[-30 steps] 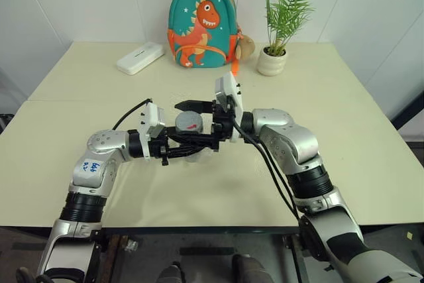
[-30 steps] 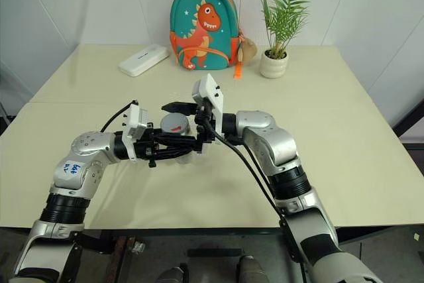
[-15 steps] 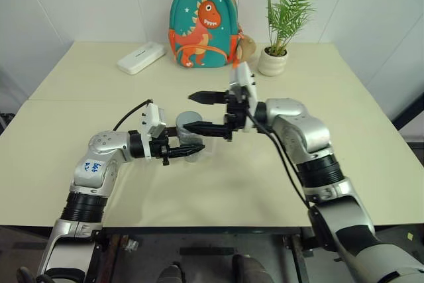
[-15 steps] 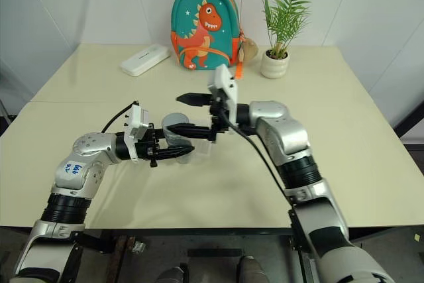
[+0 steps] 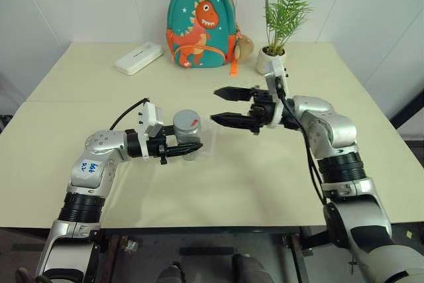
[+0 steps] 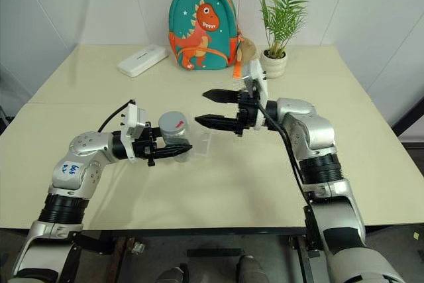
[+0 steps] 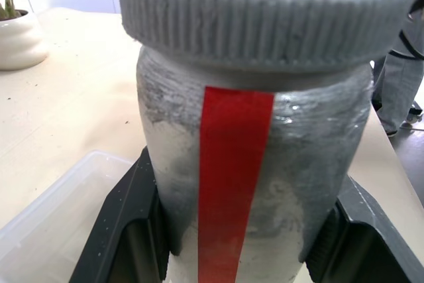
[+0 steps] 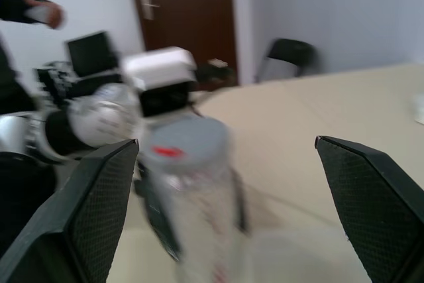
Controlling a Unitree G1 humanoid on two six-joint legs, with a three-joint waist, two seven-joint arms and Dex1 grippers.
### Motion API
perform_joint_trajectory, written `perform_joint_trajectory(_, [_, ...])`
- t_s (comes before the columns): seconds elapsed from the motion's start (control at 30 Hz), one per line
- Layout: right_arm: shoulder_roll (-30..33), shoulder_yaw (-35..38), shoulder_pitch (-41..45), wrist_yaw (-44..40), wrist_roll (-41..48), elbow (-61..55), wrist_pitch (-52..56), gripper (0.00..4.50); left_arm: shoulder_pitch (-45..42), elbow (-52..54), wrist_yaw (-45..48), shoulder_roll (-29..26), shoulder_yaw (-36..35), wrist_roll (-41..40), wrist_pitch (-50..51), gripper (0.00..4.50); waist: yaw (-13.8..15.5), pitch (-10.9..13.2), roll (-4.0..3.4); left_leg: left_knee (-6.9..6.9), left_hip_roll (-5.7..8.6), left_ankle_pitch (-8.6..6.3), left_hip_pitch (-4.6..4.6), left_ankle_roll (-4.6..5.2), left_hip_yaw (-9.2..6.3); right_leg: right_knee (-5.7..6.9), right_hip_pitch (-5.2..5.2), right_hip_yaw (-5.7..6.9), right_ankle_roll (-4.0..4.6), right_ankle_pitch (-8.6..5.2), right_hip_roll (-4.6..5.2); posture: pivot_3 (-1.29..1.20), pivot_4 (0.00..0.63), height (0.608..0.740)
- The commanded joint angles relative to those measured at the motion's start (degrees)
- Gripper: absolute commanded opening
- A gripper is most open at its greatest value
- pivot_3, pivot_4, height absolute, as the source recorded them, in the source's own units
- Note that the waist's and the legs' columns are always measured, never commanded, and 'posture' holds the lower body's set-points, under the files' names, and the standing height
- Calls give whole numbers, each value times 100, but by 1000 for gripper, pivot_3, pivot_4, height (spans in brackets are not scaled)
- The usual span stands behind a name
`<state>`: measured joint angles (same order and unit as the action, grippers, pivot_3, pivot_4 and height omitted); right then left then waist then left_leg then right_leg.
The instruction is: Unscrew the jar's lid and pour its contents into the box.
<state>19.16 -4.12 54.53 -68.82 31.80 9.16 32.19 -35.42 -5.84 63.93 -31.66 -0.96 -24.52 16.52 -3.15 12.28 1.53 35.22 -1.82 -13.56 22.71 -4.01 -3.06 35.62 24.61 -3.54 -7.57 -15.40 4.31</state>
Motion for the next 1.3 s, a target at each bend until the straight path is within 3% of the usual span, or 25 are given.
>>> perform_joint_trajectory(0.03, [-233,-275,-40,316,-41,-470,188,4478,-14,172,23,-46,-57,-58,-32,2032,0,0,0,2,0,0,0,0,0,0,0,0,0,0,0,0,150,740])
perform_joint_trajectory(0.2, [-574,-574,168,706,-432,-201,-14,4478,-89,139,49,-36,-17,-50,-9,2032,-8,0,0,2,0,2,0,-1,-2,3,0,1,0,0,0,0,150,740])
perform_joint_trajectory(0.57, [-802,-470,439,936,-605,206,-229,4478,-74,181,12,-20,-11,-60,5,2032,-5,0,0,0,0,2,3,-1,-2,1,2,1,0,0,0,0,150,740])
perform_joint_trajectory(1.07, [437,167,466,512,-765,1306,-994,4478,-79,141,-33,-28,-3,-79,-18,2032,24,0,0,1,1,2,3,-1,-2,0,1,1,0,0,0,0,150,740])
perform_joint_trajectory(1.3, [989,428,286,-71,-427,1011,-411,4478,-83,101,26,-12,-1,-33,-41,2032,-15,1,-2,-3,0,2,2,1,2,-2,4,0,0,0,-1,0,150,740])
